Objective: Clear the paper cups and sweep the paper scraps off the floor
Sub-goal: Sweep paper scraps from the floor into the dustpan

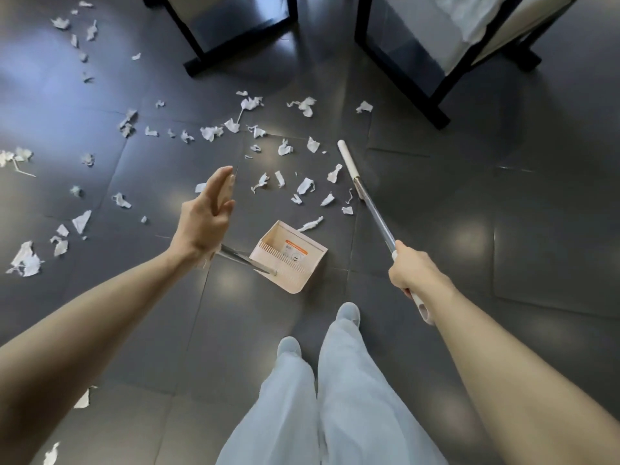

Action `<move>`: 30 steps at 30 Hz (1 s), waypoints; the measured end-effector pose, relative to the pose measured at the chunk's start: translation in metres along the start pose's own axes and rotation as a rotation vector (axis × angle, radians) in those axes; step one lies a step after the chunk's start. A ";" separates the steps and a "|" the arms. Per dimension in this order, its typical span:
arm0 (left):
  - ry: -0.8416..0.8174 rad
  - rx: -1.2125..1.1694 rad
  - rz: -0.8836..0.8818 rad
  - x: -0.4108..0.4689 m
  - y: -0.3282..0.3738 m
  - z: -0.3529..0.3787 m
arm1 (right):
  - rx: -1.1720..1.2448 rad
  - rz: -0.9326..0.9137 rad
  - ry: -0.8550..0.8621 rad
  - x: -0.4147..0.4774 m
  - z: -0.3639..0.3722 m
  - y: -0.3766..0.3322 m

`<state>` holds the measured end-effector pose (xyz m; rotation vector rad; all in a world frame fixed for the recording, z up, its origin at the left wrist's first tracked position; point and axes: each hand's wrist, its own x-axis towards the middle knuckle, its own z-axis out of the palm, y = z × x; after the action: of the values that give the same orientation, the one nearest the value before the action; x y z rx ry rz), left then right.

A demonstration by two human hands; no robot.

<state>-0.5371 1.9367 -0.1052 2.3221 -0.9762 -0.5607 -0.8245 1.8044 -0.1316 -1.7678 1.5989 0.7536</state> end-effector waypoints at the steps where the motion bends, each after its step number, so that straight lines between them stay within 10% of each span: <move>1: 0.010 -0.012 -0.002 0.009 0.001 0.002 | -0.015 -0.011 -0.025 0.007 -0.002 -0.005; 15: 0.006 -0.138 -0.045 0.038 0.007 0.006 | -0.064 -0.112 -0.364 -0.030 -0.016 -0.030; 30: 0.153 -0.208 -0.158 0.077 0.013 -0.001 | -0.079 -0.103 0.002 0.046 -0.086 -0.089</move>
<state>-0.4932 1.8723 -0.1086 2.2284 -0.6368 -0.5124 -0.7309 1.7148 -0.1054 -1.8921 1.4852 0.7761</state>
